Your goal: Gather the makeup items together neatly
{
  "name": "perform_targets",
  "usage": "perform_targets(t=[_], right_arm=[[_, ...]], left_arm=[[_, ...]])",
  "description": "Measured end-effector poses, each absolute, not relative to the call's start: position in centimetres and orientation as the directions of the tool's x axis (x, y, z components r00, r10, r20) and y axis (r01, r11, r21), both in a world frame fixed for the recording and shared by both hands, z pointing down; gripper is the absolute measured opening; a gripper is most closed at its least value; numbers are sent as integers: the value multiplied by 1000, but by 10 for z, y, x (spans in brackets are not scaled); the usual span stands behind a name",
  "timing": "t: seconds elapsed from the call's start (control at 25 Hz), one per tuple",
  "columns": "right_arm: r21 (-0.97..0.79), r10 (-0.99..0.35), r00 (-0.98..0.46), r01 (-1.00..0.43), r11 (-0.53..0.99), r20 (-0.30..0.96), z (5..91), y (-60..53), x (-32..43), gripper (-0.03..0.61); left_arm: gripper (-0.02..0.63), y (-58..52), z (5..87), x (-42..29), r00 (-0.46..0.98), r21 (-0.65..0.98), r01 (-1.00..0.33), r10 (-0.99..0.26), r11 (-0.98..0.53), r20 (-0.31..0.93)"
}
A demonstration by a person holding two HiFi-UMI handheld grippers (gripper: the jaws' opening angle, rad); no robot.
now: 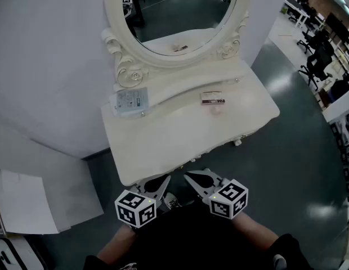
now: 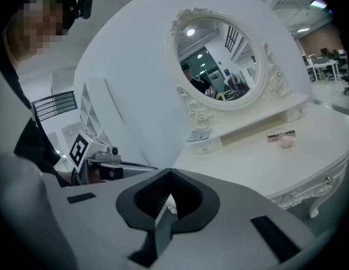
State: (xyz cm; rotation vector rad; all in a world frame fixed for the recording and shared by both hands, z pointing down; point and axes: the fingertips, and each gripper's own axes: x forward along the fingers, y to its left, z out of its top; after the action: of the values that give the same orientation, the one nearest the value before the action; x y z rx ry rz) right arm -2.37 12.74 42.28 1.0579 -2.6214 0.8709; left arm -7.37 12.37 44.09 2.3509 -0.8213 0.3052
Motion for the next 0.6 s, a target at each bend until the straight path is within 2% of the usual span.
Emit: perform_targets(t=[0.6], right_arm=[[-453, -566, -734, -678, 579, 375, 426, 130, -31, 29]], left_arm=[[9, 126, 444, -80, 779, 489, -627, -483, -607, 399]])
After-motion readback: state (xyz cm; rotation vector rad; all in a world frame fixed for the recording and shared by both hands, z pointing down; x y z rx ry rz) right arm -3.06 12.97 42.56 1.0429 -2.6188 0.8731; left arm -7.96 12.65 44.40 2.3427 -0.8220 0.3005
